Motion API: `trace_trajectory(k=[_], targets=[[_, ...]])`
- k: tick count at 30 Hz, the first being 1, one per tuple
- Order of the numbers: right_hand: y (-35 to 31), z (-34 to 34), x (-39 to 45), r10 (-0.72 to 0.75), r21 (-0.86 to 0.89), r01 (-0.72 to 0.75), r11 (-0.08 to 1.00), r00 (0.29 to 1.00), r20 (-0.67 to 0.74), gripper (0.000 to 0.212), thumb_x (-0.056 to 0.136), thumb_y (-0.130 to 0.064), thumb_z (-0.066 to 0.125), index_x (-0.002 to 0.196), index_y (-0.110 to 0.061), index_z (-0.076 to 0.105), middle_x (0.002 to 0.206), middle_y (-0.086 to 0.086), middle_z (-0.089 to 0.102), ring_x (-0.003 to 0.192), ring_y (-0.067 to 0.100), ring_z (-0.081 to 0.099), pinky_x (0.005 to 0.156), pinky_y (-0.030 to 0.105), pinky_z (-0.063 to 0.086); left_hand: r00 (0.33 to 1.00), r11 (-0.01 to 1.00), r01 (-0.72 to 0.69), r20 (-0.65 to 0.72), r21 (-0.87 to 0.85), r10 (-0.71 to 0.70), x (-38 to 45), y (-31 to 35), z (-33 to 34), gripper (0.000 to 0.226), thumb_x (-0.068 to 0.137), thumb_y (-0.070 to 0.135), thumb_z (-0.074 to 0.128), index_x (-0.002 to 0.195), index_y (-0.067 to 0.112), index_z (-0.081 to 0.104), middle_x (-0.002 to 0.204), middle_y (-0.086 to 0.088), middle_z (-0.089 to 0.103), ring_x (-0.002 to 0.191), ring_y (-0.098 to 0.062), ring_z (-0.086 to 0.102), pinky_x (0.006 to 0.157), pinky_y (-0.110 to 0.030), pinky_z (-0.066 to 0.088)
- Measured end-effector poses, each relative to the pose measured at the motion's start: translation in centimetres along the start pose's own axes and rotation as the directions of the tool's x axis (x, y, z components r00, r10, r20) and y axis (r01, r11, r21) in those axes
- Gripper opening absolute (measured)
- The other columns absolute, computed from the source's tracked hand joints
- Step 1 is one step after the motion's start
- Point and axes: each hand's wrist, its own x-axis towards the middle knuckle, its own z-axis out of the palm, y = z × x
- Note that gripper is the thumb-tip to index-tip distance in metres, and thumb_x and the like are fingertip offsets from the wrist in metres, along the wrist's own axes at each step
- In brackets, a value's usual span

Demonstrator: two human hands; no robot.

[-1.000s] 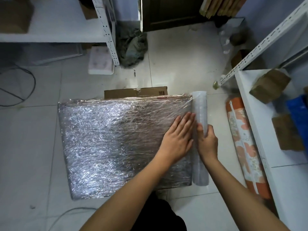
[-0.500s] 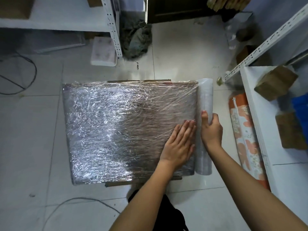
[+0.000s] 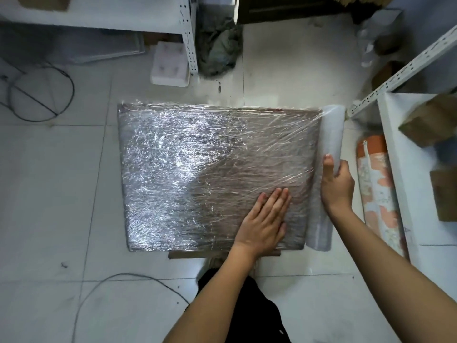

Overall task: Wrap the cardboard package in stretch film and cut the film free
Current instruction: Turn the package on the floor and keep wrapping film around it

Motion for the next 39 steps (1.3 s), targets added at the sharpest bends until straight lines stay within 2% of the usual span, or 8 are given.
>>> trace_trajectory(k=[7, 15, 19, 22, 27, 31, 35, 39], targets=[[-0.4, 0.2, -0.3, -0.013, 0.011, 0.013, 1.0, 1.0, -0.009, 0.067, 0.084, -0.062, 0.03, 0.109, -0.004, 0.051, 0.106, 0.025, 0.06, 0.096, 0.038, 0.057, 0.076, 0.039, 0.041, 0.955, 0.96, 0.276, -0.126, 0.046, -0.269, -4.7, -5.5, -1.8, 0.073, 0.094, 0.034, 0.035, 0.152, 0.009, -0.002, 0.16, -0.003, -0.006, 0.148, -0.019, -0.001, 0.119, -0.044, -0.004], [-0.3, 0.5, 0.2, 0.003, -0.008, -0.004, 1.0, 1.0, -0.022, 0.053, 0.097, -0.052, 0.037, 0.112, -0.003, 0.051, 0.108, 0.025, 0.06, 0.099, 0.037, 0.056, 0.078, 0.037, 0.041, 0.946, 0.956, 0.292, -0.16, 0.041, -0.282, -5.1, -6.6, -1.6, 0.065, 0.092, 0.031, 0.04, 0.148, 0.004, 0.02, 0.161, -0.004, 0.0, 0.148, -0.02, 0.005, 0.119, -0.049, 0.004], [-0.3, 0.8, 0.6, -0.01, -0.015, 0.009, 1.0, 0.999, -0.032, 0.055, 0.095, -0.053, 0.036, 0.109, -0.002, 0.052, 0.106, 0.024, 0.059, 0.091, 0.031, 0.053, 0.072, 0.033, 0.034, 0.979, 0.998, 0.07, -0.193, 0.005, -0.068, -3.7, -2.6, -1.6, 0.07, 0.087, 0.024, 0.047, 0.147, 0.0, 0.02, 0.153, -0.01, 0.025, 0.148, -0.022, 0.009, 0.12, -0.045, 0.006], [-0.2, 0.7, 0.5, -0.008, -0.029, 0.007, 1.0, 0.999, -0.038, 0.049, 0.099, -0.047, 0.037, 0.109, -0.001, 0.052, 0.104, 0.023, 0.058, 0.088, 0.028, 0.05, 0.071, 0.03, 0.03, 0.992, 0.992, -0.12, -0.045, 0.026, 0.121, -3.4, 0.8, 0.4, 0.064, 0.086, 0.025, 0.049, 0.144, 0.003, 0.035, 0.152, -0.01, 0.031, 0.144, -0.024, 0.024, 0.119, -0.046, 0.013], [0.2, 0.3, 0.0, -0.017, -0.037, 0.016, 0.999, 0.999, -0.042, 0.048, 0.099, -0.046, 0.037, 0.109, -0.002, 0.052, 0.105, 0.024, 0.059, 0.095, 0.036, 0.055, 0.07, 0.031, 0.031, 0.983, 0.978, -0.153, 0.127, 0.145, 0.135, -3.6, 1.3, 1.3, 0.065, 0.087, 0.03, 0.044, 0.144, 0.001, 0.032, 0.152, -0.014, 0.026, 0.143, -0.033, 0.021, 0.118, -0.052, 0.009], [-0.3, 0.5, -0.5, -0.015, -0.05, 0.014, 0.999, 1.0, -0.018, 0.054, 0.096, -0.052, 0.035, 0.112, -0.003, 0.05, 0.104, 0.024, 0.06, 0.084, 0.03, 0.051, 0.067, 0.031, 0.03, 0.875, 0.888, -0.444, 0.272, 0.122, 0.4, -3.0, 2.7, 0.5, 0.065, 0.085, 0.032, 0.039, 0.145, 0.008, 0.035, 0.153, -0.006, 0.033, 0.142, -0.025, 0.027, 0.119, -0.05, -0.001], [0.0, 0.1, -0.1, 0.003, -0.03, -0.003, 1.0, 1.0, 0.004, 0.048, 0.098, -0.047, 0.036, 0.115, -0.004, 0.049, 0.109, 0.022, 0.06, 0.095, 0.033, 0.056, 0.071, 0.03, 0.033, 0.817, 0.857, -0.505, 0.376, 0.103, 0.437, -1.3, 2.4, 1.4, 0.07, 0.08, 0.036, 0.044, 0.146, 0.014, 0.036, 0.153, 0.0, 0.033, 0.142, -0.02, 0.025, 0.12, -0.047, -0.002], [0.0, 0.0, 0.1, 0.021, 0.011, -0.022, 1.0, 0.999, 0.05, 0.046, 0.097, -0.047, 0.037, 0.112, -0.005, 0.049, 0.101, 0.016, 0.058, 0.087, 0.027, 0.054, 0.07, 0.03, 0.033, 0.842, 0.9, -0.426, 0.322, -0.093, 0.432, -1.6, 2.1, 0.8, 0.079, 0.079, 0.045, 0.044, 0.148, 0.01, 0.033, 0.156, -0.006, 0.027, 0.145, -0.021, 0.021, 0.12, -0.042, 0.006]])
